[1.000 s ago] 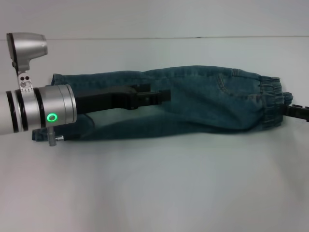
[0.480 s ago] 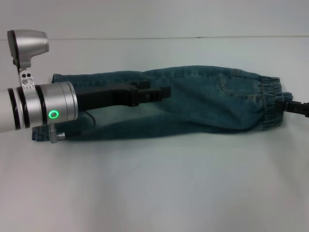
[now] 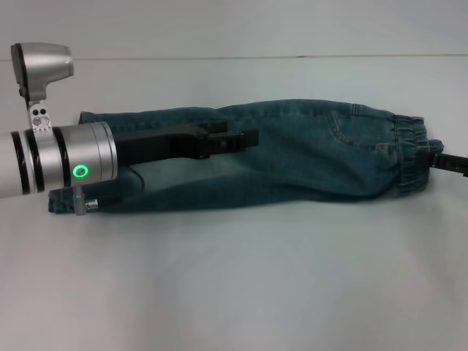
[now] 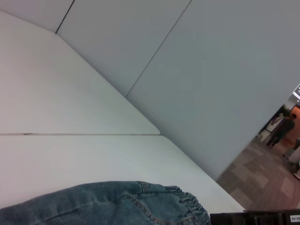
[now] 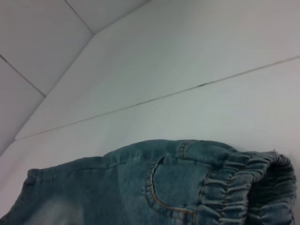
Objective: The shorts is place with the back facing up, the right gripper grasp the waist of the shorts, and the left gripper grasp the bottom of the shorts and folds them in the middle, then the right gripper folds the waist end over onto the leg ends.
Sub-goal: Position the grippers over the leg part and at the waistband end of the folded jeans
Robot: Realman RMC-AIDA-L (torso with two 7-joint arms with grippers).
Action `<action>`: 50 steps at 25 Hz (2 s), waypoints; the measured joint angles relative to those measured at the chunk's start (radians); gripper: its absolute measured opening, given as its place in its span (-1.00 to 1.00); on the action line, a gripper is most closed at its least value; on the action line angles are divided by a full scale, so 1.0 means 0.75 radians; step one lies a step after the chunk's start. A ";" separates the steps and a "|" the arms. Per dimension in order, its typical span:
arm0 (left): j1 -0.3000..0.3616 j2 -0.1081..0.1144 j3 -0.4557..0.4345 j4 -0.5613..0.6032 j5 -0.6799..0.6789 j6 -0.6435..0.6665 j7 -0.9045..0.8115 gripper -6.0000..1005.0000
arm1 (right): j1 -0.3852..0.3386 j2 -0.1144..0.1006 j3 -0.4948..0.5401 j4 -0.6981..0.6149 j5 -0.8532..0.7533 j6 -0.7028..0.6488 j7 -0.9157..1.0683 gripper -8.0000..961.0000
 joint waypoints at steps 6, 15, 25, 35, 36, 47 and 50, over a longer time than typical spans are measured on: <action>-0.001 0.003 0.000 0.001 0.004 -0.002 0.000 0.77 | 0.006 0.005 -0.005 0.022 -0.004 0.009 0.024 0.71; 0.000 0.001 0.014 0.000 0.008 -0.005 0.008 0.78 | 0.005 0.003 -0.006 0.036 -0.005 0.034 0.079 0.71; 0.000 -0.001 0.014 0.002 0.001 -0.001 0.008 0.78 | 0.038 0.012 -0.061 0.067 -0.008 0.128 0.084 0.71; -0.007 0.000 0.014 0.008 0.000 0.000 0.002 0.78 | 0.071 0.021 -0.097 0.087 -0.008 0.173 0.074 0.71; -0.007 0.000 0.014 0.008 0.000 0.000 0.002 0.78 | 0.072 0.021 -0.098 0.086 -0.008 0.173 0.074 0.71; -0.018 0.001 0.014 0.001 0.000 -0.003 0.001 0.78 | 0.064 0.022 -0.096 0.078 -0.003 0.159 0.077 0.53; -0.019 -0.001 0.014 0.000 0.000 -0.003 0.001 0.77 | 0.060 0.023 -0.094 0.077 -0.002 0.158 0.073 0.47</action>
